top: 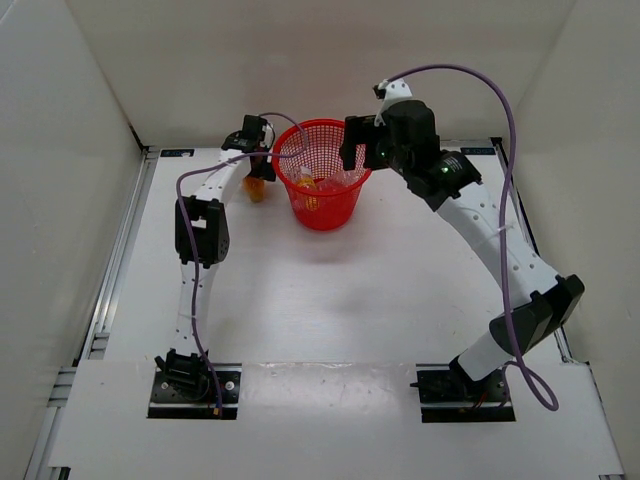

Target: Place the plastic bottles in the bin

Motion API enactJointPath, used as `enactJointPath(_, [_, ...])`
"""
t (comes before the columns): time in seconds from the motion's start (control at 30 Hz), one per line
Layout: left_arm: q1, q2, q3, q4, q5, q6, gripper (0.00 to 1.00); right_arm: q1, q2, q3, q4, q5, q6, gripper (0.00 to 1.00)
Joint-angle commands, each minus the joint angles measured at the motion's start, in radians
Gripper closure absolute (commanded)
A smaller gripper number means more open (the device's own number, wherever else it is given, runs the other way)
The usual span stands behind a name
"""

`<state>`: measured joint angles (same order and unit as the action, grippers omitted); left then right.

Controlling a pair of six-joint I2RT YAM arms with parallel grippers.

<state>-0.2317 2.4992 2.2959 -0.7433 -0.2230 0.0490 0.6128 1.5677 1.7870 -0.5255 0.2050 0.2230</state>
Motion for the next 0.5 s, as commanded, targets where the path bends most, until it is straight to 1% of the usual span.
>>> enactJointPath(0.0, [-0.001, 0.015, 0.022, 0.032, 0.076, 0.032, 0.02, 0.004, -0.040, -0.027, 0.004, 0.037, -0.034, 0.01])
enactJointPath(0.03, [-0.001, 0.015, 0.022, 0.032, 0.100, 0.032, 0.07, 0.004, -0.040, -0.028, 0.004, 0.037, -0.043, 0.01])
enactJointPath(0.07, [-0.001, 0.015, 0.007, 0.032, 0.111, 0.043, 0.20, 0.004, -0.052, -0.028, 0.004, 0.051, -0.043, 0.01])
enactJointPath(0.13, [-0.001, -0.003, -0.035, 0.032, 0.140, 0.052, 0.35, 0.004, -0.063, -0.028, 0.004, 0.066, -0.043, 0.01])
enactJointPath(0.17, [-0.001, -0.016, -0.053, 0.032, 0.140, 0.052, 0.46, 0.004, -0.075, -0.028, 0.004, 0.066, -0.043, 0.01])
enactJointPath(0.2, [-0.001, -0.043, -0.084, 0.032, 0.140, 0.052, 0.70, 0.004, -0.075, -0.028, 0.004, 0.077, -0.043, 0.01])
enactJointPath(0.27, [-0.001, -0.072, -0.110, 0.032, 0.140, 0.038, 0.88, 0.004, -0.109, -0.017, 0.004, 0.077, -0.043, 0.01])
enactJointPath(0.3, [0.008, -0.088, -0.134, 0.032, 0.131, 0.025, 0.90, 0.004, -0.118, -0.017, 0.004, 0.077, -0.053, 0.01])
enactJointPath(0.33, [0.008, -0.123, -0.147, 0.032, 0.131, 0.014, 0.90, 0.004, -0.138, -0.017, 0.004, 0.086, -0.053, 0.01])
enactJointPath(0.4, [0.017, -0.166, -0.167, 0.032, 0.073, 0.005, 0.90, 0.004, -0.159, -0.030, 0.004, 0.097, -0.062, 0.01])
enactJointPath(0.47, [0.017, -0.244, -0.167, 0.022, 0.009, 0.005, 0.90, 0.004, -0.204, -0.067, 0.013, 0.131, -0.062, 0.01])
